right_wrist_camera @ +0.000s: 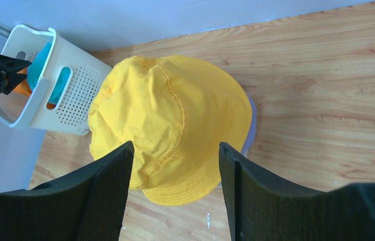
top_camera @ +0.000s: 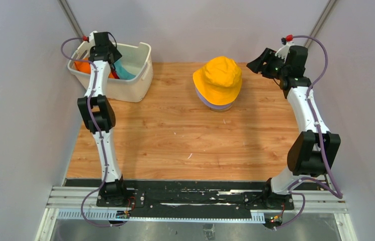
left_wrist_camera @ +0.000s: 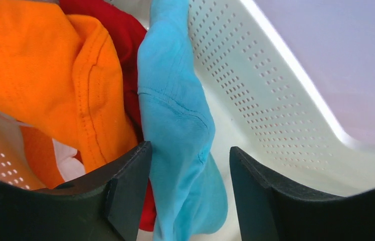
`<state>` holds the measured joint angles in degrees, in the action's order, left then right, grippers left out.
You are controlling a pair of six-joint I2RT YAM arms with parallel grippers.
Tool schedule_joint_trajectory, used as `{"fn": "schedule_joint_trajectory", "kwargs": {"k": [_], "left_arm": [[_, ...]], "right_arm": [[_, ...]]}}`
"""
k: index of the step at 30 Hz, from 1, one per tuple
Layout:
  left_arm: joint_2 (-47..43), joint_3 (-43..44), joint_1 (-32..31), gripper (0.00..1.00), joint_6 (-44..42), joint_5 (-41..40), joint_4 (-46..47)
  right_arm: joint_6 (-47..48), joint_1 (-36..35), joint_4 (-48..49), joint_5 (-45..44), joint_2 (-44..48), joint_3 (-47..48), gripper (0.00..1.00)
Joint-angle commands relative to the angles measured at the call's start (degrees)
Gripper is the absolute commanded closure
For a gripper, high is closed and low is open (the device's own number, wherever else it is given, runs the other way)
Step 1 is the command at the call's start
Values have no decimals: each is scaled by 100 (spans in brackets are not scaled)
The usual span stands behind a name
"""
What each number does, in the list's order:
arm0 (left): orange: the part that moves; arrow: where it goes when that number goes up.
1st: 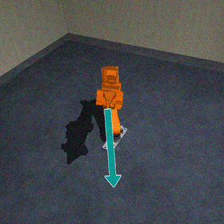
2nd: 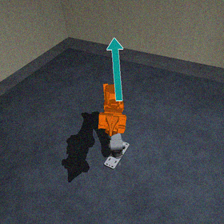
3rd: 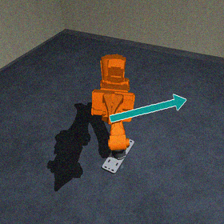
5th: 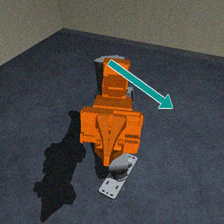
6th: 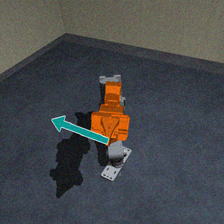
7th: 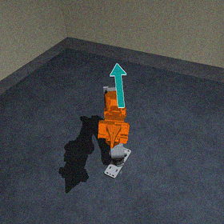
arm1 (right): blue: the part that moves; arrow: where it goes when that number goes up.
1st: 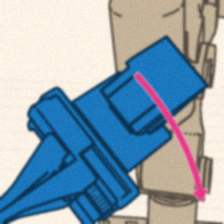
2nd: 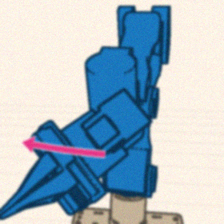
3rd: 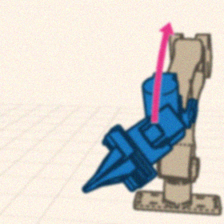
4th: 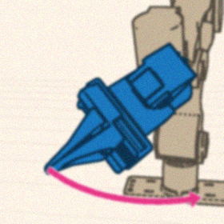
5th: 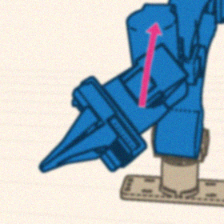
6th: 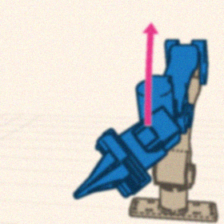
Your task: Stack the hats
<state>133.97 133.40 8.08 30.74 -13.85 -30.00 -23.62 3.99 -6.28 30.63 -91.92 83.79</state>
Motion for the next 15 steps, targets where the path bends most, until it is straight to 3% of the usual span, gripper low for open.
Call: {"fn": "schedule_joint_trajectory", "kwargs": {"k": [1, 10, 12, 14, 15], "left_arm": [[313, 158, 79, 37, -26, 164, 28], [188, -339, 92, 40, 20, 252, 227], [313, -220, 89, 63, 3, 242, 228], [381, -149, 97, 95, -1, 282, 329], [362, -174, 94, 99, 2, 305, 436]], "right_arm": [[23, -100, 48, 14, 89, 2, 38], [21, -185, 37, 21, 0, 67, 38], [24, -203, 34, 30, -10, 76, 38], [25, -213, 39, 30, -2, 65, 38], [32, -214, 39, 24, -1, 75, 38]]}}
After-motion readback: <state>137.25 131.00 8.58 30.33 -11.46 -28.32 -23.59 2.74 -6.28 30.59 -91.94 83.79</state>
